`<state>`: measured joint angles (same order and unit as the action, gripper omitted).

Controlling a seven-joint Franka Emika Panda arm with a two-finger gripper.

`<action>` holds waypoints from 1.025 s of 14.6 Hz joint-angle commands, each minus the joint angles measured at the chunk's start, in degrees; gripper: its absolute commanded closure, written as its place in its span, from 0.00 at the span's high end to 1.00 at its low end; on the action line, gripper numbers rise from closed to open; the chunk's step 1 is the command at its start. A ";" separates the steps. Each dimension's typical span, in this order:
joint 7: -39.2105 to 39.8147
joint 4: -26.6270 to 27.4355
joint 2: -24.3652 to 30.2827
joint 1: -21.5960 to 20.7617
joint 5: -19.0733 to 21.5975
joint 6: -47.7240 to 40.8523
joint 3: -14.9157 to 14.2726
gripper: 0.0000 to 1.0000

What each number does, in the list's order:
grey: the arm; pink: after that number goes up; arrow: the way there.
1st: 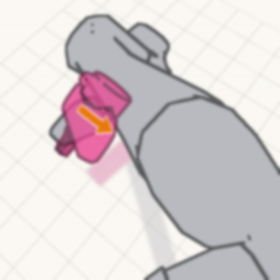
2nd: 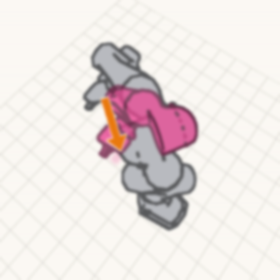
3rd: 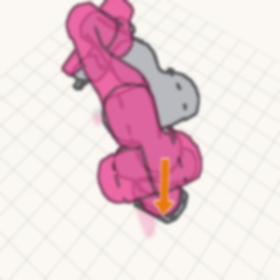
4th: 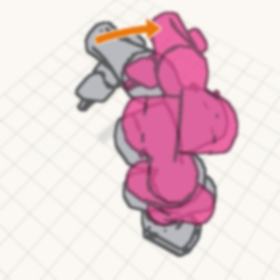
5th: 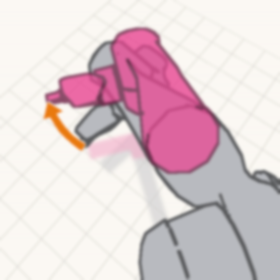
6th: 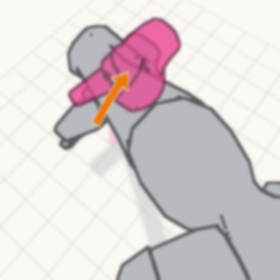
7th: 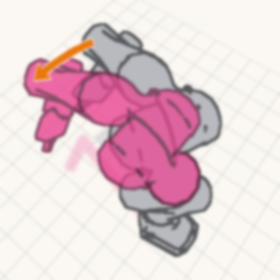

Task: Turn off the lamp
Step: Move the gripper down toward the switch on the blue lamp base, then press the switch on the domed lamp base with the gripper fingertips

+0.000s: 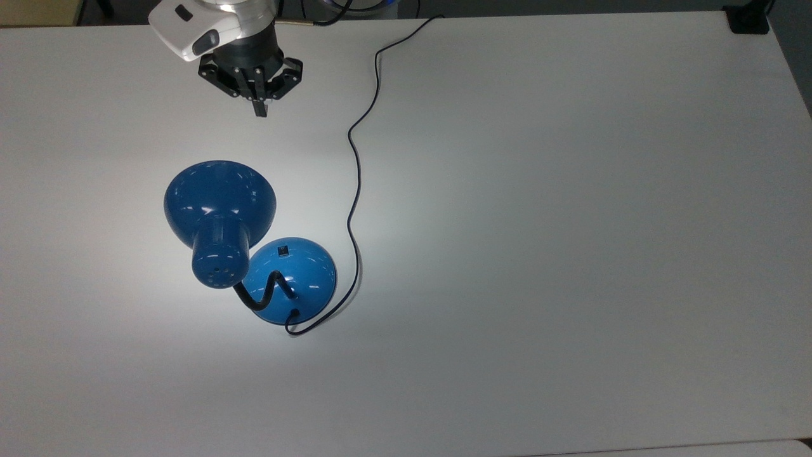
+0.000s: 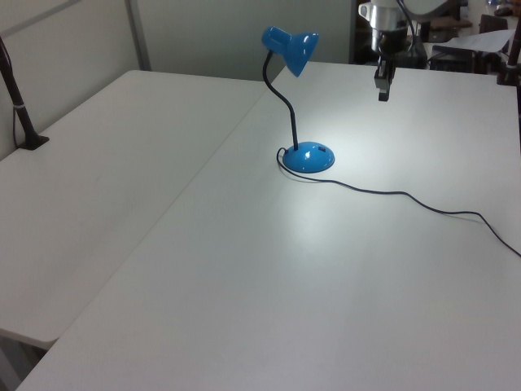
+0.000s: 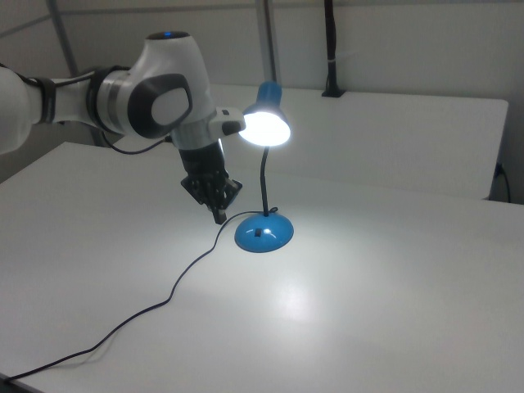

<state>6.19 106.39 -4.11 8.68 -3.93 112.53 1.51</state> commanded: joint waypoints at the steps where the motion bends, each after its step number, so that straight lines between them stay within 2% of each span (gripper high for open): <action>1: 1.71 5.23 -0.72 1.52 -0.55 9.45 -0.01 0.00; 11: 2.07 4.97 -10.21 1.78 -0.29 25.97 0.34 0.00; 15: 6.28 4.44 -12.24 1.78 0.15 30.37 0.52 0.00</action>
<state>9.02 111.01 -15.29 10.37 -3.92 139.68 1.71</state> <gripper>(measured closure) 0.991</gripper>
